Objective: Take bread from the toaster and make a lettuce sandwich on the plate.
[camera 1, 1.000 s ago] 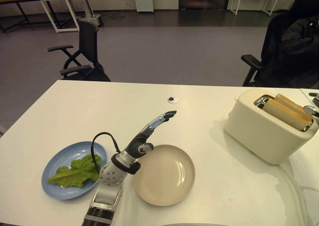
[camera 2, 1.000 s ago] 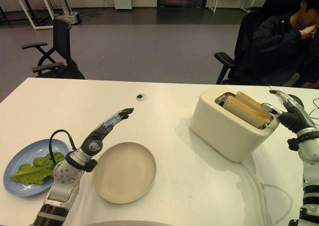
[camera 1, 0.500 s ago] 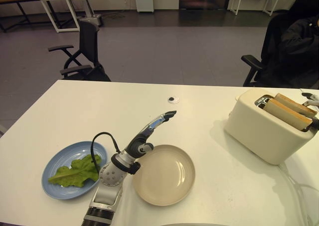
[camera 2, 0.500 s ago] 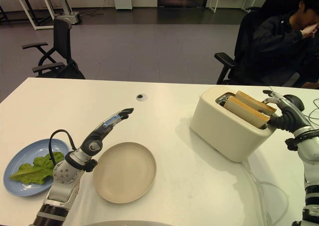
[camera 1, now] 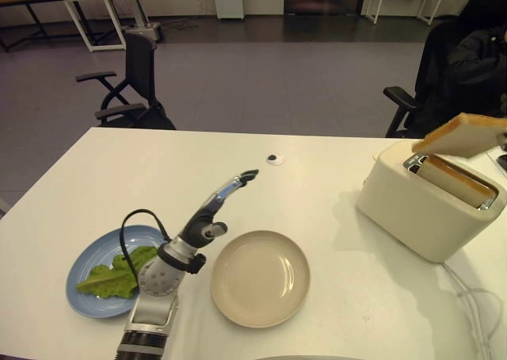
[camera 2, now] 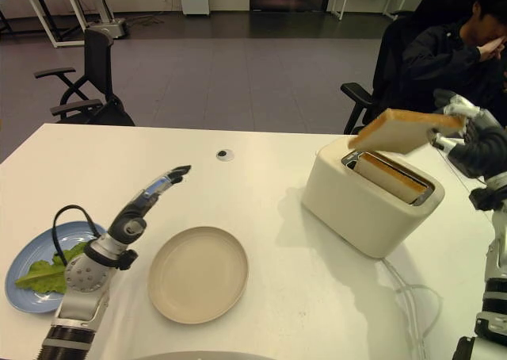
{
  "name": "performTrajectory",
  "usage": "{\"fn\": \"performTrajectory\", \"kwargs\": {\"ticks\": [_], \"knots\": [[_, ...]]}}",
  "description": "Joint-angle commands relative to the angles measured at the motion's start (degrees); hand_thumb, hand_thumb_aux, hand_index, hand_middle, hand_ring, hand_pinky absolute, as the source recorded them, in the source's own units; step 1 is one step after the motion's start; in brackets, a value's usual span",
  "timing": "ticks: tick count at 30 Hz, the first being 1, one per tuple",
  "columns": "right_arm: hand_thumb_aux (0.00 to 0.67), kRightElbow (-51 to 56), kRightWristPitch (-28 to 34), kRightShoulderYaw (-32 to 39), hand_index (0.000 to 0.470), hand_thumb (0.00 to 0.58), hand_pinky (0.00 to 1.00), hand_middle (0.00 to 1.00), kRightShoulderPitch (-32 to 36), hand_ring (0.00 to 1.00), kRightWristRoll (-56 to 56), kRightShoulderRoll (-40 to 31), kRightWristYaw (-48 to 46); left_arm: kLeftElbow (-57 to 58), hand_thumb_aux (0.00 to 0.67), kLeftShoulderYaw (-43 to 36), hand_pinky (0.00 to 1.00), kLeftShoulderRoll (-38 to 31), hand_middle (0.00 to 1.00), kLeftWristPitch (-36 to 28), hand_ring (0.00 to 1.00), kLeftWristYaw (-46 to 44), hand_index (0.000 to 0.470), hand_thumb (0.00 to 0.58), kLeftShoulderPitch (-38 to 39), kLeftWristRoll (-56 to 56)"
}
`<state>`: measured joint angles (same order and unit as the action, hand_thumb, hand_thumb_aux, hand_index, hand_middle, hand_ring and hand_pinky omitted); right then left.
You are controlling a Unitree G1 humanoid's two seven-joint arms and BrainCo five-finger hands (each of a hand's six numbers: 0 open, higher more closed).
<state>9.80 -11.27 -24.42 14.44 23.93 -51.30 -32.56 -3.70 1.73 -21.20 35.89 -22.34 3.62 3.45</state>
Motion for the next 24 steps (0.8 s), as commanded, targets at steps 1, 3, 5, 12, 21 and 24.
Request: {"fn": "performTrajectory", "kwargs": {"ticks": [1,3,5,12,21,24], "knots": [[0.67,-15.2,9.2,1.4,0.47,0.58,0.0,0.0,0.4,0.0,10.4,1.9,-3.4,-1.7,0.0,6.3,0.0,-2.6,0.0,-0.1,0.0,0.9,0.0,0.0,3.8,2.3],[0.67,-21.6,12.7,3.4,0.47,0.58,0.0,0.0,0.8,0.0,12.9,2.8,-3.8,-1.8,0.0,9.1,0.0,-3.6,0.0,0.1,0.0,1.3,0.0,0.0,5.6,2.9],[0.67,-28.5,15.8,10.3,0.47,0.58,0.0,0.0,1.3,0.0,13.3,4.8,-5.4,-1.5,0.0,13.7,0.0,-5.7,0.0,0.4,0.0,2.0,0.0,0.0,8.3,0.9],[0.67,-28.8,18.2,43.2,0.47,0.58,0.0,0.0,5.5,0.0,-5.5,14.4,-15.5,9.8,0.0,24.2,0.0,-16.1,0.0,1.7,0.0,9.1,0.0,0.0,15.8,-20.7],[0.67,-9.1,16.7,56.9,0.47,0.58,0.0,0.0,15.9,0.0,-22.4,24.0,-21.1,15.2,0.0,26.6,0.0,-24.6,0.0,-1.0,0.0,23.0,0.0,0.0,21.2,-40.5],[0.67,-3.8,14.6,59.4,0.47,0.58,0.0,0.0,17.8,0.0,-29.0,26.8,-18.8,16.7,0.0,24.5,0.0,-26.9,0.0,-4.2,0.0,25.7,0.0,0.0,21.7,-45.3]]}}
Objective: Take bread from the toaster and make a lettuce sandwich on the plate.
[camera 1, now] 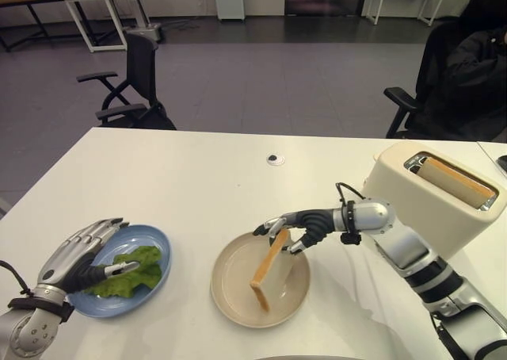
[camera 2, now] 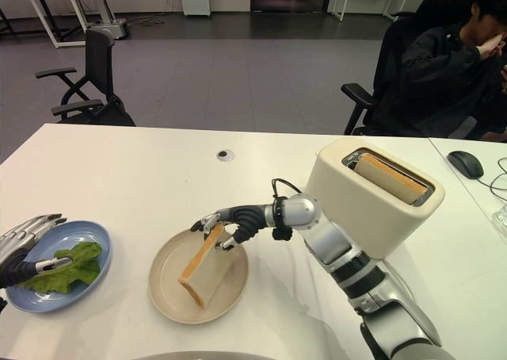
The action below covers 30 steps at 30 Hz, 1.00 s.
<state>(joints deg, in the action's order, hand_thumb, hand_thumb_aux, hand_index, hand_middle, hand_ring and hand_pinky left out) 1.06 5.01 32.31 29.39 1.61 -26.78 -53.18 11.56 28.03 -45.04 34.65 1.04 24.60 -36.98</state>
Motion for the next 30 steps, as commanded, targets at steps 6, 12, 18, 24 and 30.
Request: {"fn": "performTrajectory", "kwargs": {"ticks": [6,12,18,24,30], "knots": [[0.0,7.8,-5.5,0.8,0.0,0.0,0.0,0.0,4.0,0.0,-11.2,6.1,6.7,1.8,0.139,-5.5,0.0,-4.9,0.0,-6.8,0.0,0.7,0.098,0.216,4.0,-6.1],[0.0,6.6,-6.6,-2.0,0.0,0.0,0.0,0.0,3.9,0.0,-11.0,6.9,7.2,3.6,0.444,-9.8,0.0,-5.9,0.0,-10.1,0.0,0.5,0.311,0.514,3.9,-6.7],[0.0,5.8,-7.3,-3.3,0.0,0.0,0.0,0.0,3.5,0.0,-11.1,7.0,7.2,3.4,0.67,-12.6,0.0,-6.6,0.0,-10.4,0.0,1.9,0.47,0.58,3.1,-5.4],[0.0,5.5,-8.5,-6.1,0.0,0.0,0.0,0.0,2.9,0.0,-10.4,6.6,8.4,-0.9,0.67,-7.4,0.0,-7.4,0.0,-7.8,0.0,9.1,0.47,0.58,3.2,-2.4],[0.0,2.6,-9.2,-13.9,0.0,0.0,0.0,0.0,0.9,0.0,-6.2,4.1,9.4,-8.2,0.67,-7.4,0.0,-6.1,0.0,3.7,0.0,2.8,0.47,0.58,1.7,16.0]]}}
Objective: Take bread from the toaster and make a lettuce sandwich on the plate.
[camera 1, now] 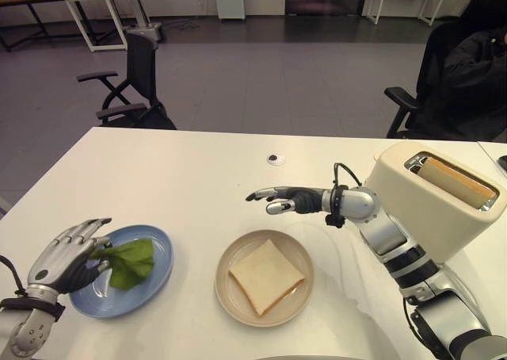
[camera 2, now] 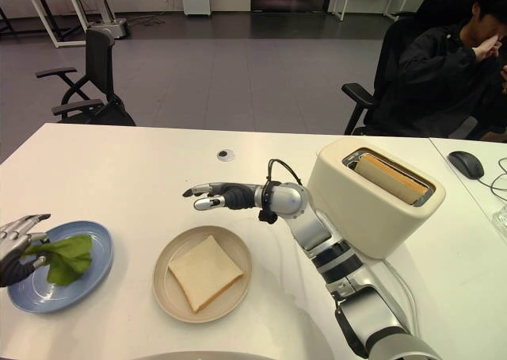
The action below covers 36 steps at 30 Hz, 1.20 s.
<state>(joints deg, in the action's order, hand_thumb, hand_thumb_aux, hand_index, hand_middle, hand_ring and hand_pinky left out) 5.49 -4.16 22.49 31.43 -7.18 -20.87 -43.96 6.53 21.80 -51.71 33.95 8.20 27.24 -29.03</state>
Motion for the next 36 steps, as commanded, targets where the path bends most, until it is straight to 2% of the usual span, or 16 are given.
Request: {"fn": "performTrajectory", "kwargs": {"ticks": [1,5,8,12,16,21,22,23,29,30,31,35,36], "knots": [[0.0,-2.1,0.0,-5.4,0.0,0.0,0.0,0.0,-1.5,0.0,3.4,-2.3,0.2,-3.8,0.67,-1.8,0.0,0.6,0.0,5.6,0.0,-6.0,0.47,0.58,-2.1,11.1],[0.0,-1.5,-0.5,-8.7,0.0,0.0,0.0,0.0,-2.4,0.0,5.0,-3.6,0.4,-7.2,0.67,-7.1,0.0,1.4,0.0,7.0,0.0,-14.0,0.47,0.58,-6.6,20.2],[0.0,-0.9,-0.9,-10.2,0.0,0.0,0.0,0.0,-3.0,0.0,6.0,-4.6,0.0,-10.9,0.67,-16.4,0.0,4.2,0.0,4.5,0.0,-21.5,0.47,0.58,-12.5,22.5],[0.0,-0.3,-1.8,-9.9,0.0,0.0,0.0,0.0,-3.9,0.0,6.1,-4.5,-0.3,-11.9,0.67,-26.0,0.0,10.1,0.0,-0.2,0.0,-27.0,0.47,0.58,-19.1,19.5],[0.0,0.5,-2.4,-8.8,0.0,0.0,0.0,0.0,-4.5,0.0,5.6,-3.9,-0.6,-9.0,0.67,-32.7,0.0,15.5,0.0,-2.5,0.0,-28.5,0.47,0.58,-22.9,13.4],[0.0,0.9,-3.2,-7.2,0.0,0.0,0.0,0.0,-5.6,0.0,5.0,-3.0,-0.6,-6.5,0.67,-33.3,0.0,17.6,0.0,-3.7,0.0,-26.4,0.47,0.58,-23.9,8.4],[0.0,0.9,-3.4,-6.9,0.0,0.0,0.0,0.0,-5.9,0.0,4.9,-2.9,-0.6,-6.6,0.011,-33.1,0.0,17.6,0.0,-3.8,0.0,-26.3,0.007,0.018,-23.6,8.3],[0.0,0.7,-3.4,-6.7,0.0,0.0,0.0,0.0,-6.1,0.0,4.9,-2.8,-0.6,-7.0,0.0,-33.2,0.0,17.5,0.0,-3.9,0.0,-26.6,0.0,0.0,-23.2,8.2],[0.0,0.2,-4.0,-6.2,0.0,0.0,0.0,0.0,-7.0,0.0,4.4,-2.9,-0.2,-9.2,0.0,-32.7,0.0,15.9,0.0,-4.1,0.0,-27.6,0.0,0.0,-21.1,7.7],[0.0,0.0,-4.3,-6.2,0.0,0.0,0.0,0.0,-7.3,0.0,4.2,-3.1,0.0,-10.0,0.021,-31.9,0.0,15.4,0.0,-4.2,0.0,-27.8,0.015,0.036,-20.7,8.1],[0.0,-0.2,-4.6,-6.4,0.0,0.0,0.0,0.0,-7.7,0.0,3.9,-3.2,0.3,-10.9,0.15,-31.2,0.0,14.9,0.0,-4.3,0.0,-28.1,0.105,0.23,-20.4,8.6],[0.0,-2.2,-7.9,-8.4,0.0,0.0,0.0,0.0,-9.5,0.0,1.8,-4.3,4.2,-13.8,0.123,-28.7,0.0,13.7,0.0,-4.8,0.0,-28.7,0.087,0.194,-19.3,9.1],[0.0,-3.3,-9.5,-9.5,0.0,0.0,0.0,0.0,-10.0,0.0,0.4,-4.8,6.5,-14.5,0.092,-28.3,0.0,13.6,0.0,-4.9,0.0,-28.7,0.065,0.148,-19.1,9.3]]}}
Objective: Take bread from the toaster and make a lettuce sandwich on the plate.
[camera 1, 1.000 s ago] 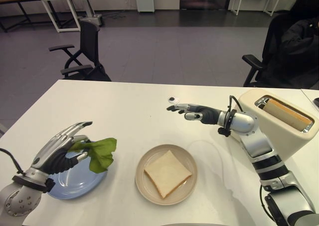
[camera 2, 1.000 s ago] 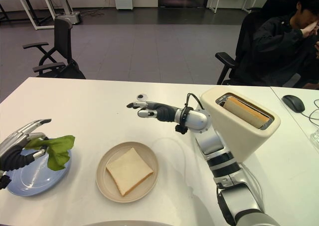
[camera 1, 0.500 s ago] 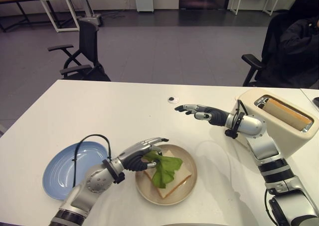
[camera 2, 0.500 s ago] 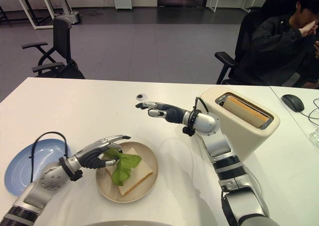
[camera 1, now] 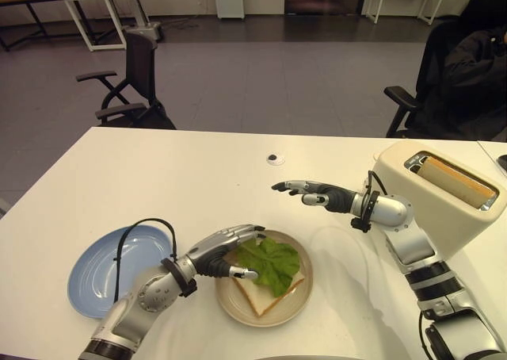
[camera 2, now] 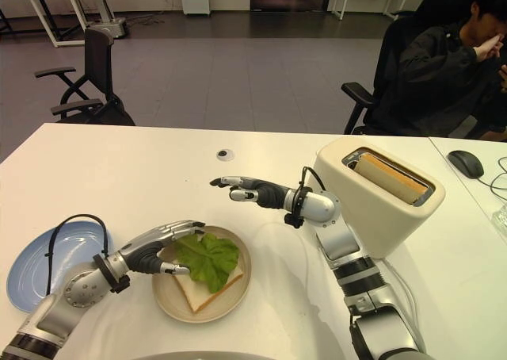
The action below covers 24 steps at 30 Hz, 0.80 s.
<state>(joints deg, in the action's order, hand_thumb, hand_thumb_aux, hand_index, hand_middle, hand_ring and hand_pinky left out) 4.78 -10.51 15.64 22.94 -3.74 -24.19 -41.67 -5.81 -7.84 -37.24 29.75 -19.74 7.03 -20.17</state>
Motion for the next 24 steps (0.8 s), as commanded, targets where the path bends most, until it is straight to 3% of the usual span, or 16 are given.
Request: {"fn": "performTrajectory", "kwargs": {"ticks": [1,3,7,12,15,18,19,20,21,22,24], "knots": [[0.0,-4.1,-5.2,-4.5,0.0,0.0,0.0,0.0,-2.0,0.0,-5.1,-2.1,7.5,-2.8,0.055,1.7,0.0,-0.8,0.0,-0.7,0.0,-0.6,0.039,0.092,1.3,0.6],[0.0,-7.6,-8.7,-9.3,0.0,0.0,0.0,0.0,-2.7,0.0,-9.1,-3.6,14.1,-4.3,0.0,2.2,0.0,0.1,0.0,-0.4,0.0,0.1,0.0,0.0,1.7,0.8],[0.0,-13.2,-13.0,-21.9,0.0,0.0,0.0,0.0,-7.7,0.0,-16.0,-10.8,22.9,-7.8,0.0,3.1,0.0,4.3,0.0,1.5,0.0,2.4,0.0,0.0,1.8,6.6],[0.0,-11.0,-14.1,-36.4,0.0,0.0,0.0,0.0,-16.7,0.0,-22.1,-20.8,28.1,-9.5,0.0,5.1,0.0,7.8,0.0,2.7,0.0,2.7,0.0,0.0,1.9,17.7],[0.0,-6.1,-13.7,-40.7,0.0,0.0,0.0,0.0,-22.0,0.0,-23.9,-25.2,28.4,-9.1,0.0,5.6,0.0,8.4,0.0,3.0,0.0,1.9,0.0,0.0,1.7,19.8],[0.0,-0.9,-12.1,-39.9,0.0,0.0,0.0,0.0,-25.7,0.0,-23.4,-27.4,26.0,-9.0,0.0,6.0,0.0,8.8,0.0,3.4,0.0,1.3,0.0,0.0,1.6,21.2],[0.121,0.1,-11.3,-39.1,0.085,0.19,0.0,0.0,-26.2,0.0,-22.7,-27.4,25.1,-9.0,0.0,6.3,0.0,8.9,0.0,3.5,0.0,1.2,0.0,0.0,1.5,21.5],[0.342,0.8,-10.8,-38.3,0.24,0.441,0.0,0.0,-26.4,0.0,-21.9,-27.3,24.3,-9.0,0.0,6.6,0.0,9.1,0.0,3.5,0.0,1.0,0.0,0.0,1.5,21.8],[0.502,1.2,-10.4,-38.0,0.352,0.543,0.0,0.0,-26.5,0.0,-21.2,-27.1,23.9,-8.8,0.0,6.8,0.0,9.2,0.0,3.6,0.0,0.8,0.0,0.0,1.4,22.0],[0.67,1.2,-10.1,-37.7,0.47,0.58,0.0,0.0,-26.3,0.0,-20.2,-26.8,23.5,-8.6,0.0,7.1,0.0,9.2,0.0,3.7,0.0,0.5,0.0,0.0,1.4,22.2],[0.67,0.8,-9.8,-37.4,0.47,0.58,0.0,0.0,-25.9,0.0,-18.3,-26.6,22.9,-8.4,0.0,7.4,0.0,9.3,0.0,3.8,0.0,0.2,0.0,0.0,1.5,22.3]]}}
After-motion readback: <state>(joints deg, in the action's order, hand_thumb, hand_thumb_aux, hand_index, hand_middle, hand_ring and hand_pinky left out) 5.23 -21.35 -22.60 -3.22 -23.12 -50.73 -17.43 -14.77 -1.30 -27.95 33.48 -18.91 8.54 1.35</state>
